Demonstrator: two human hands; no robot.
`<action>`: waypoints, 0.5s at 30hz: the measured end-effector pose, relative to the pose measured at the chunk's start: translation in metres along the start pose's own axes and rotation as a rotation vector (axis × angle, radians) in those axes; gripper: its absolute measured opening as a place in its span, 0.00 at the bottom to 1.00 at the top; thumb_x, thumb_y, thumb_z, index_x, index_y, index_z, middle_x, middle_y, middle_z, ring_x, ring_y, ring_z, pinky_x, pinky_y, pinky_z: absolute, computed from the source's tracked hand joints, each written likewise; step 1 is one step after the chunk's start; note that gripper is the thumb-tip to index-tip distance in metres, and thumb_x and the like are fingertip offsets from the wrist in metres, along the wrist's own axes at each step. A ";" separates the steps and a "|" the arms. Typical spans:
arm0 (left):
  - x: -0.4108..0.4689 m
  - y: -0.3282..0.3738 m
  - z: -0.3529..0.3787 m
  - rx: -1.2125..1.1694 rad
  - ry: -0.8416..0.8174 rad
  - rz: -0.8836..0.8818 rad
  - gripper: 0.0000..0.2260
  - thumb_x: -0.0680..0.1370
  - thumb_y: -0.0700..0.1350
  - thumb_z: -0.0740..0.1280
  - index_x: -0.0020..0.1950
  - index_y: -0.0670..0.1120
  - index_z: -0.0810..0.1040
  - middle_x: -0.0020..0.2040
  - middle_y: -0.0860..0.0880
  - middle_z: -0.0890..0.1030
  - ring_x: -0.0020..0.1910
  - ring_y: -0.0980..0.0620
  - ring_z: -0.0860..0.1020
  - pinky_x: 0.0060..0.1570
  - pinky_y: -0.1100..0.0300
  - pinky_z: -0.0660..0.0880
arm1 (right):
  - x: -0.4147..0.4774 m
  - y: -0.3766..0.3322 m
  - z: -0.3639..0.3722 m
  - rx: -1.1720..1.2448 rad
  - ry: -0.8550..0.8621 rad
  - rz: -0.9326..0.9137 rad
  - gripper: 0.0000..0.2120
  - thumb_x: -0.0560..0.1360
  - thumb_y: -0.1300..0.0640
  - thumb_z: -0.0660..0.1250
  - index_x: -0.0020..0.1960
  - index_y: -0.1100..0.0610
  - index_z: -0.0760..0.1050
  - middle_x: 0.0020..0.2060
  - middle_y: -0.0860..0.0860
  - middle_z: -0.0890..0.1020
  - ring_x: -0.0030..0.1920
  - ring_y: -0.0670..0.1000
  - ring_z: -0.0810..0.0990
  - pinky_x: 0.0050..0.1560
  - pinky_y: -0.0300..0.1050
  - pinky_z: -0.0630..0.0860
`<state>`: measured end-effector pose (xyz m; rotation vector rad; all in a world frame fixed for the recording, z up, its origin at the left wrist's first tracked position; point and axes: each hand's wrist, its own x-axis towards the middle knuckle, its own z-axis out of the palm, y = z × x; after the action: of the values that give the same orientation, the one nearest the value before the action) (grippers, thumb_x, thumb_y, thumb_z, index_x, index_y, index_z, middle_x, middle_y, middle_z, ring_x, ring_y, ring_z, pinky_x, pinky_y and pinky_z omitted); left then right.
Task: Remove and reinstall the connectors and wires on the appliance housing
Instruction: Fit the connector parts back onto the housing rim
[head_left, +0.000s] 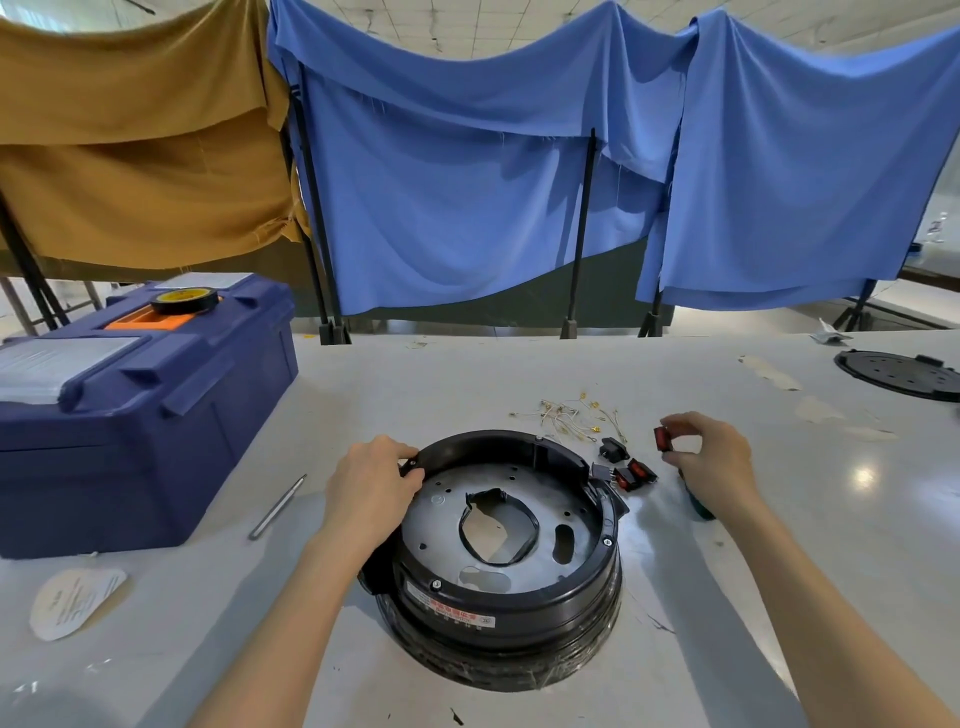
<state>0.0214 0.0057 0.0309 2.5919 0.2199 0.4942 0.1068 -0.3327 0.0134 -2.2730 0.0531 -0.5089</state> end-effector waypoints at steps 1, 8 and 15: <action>0.001 0.000 -0.003 -0.048 -0.033 -0.004 0.09 0.77 0.49 0.67 0.55 0.53 0.84 0.41 0.50 0.83 0.43 0.46 0.78 0.38 0.59 0.70 | -0.002 -0.008 -0.003 0.093 -0.005 -0.029 0.18 0.68 0.72 0.72 0.55 0.59 0.80 0.49 0.53 0.84 0.56 0.56 0.79 0.57 0.49 0.69; 0.003 0.015 -0.019 -0.392 -0.083 0.081 0.07 0.78 0.53 0.66 0.47 0.55 0.84 0.41 0.58 0.84 0.44 0.58 0.81 0.43 0.68 0.74 | -0.030 -0.093 -0.003 0.362 -0.230 -0.263 0.18 0.67 0.73 0.73 0.52 0.56 0.82 0.45 0.49 0.84 0.47 0.45 0.82 0.47 0.38 0.80; -0.003 0.044 -0.024 -0.817 -0.236 0.111 0.05 0.71 0.43 0.76 0.43 0.53 0.83 0.36 0.47 0.85 0.34 0.54 0.82 0.32 0.67 0.75 | -0.065 -0.152 0.033 0.366 -0.394 -0.410 0.19 0.61 0.68 0.79 0.51 0.60 0.81 0.43 0.52 0.84 0.45 0.49 0.82 0.48 0.47 0.80</action>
<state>0.0120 -0.0233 0.0711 1.8369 -0.1795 0.2339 0.0406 -0.1923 0.0799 -1.9801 -0.6607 -0.2409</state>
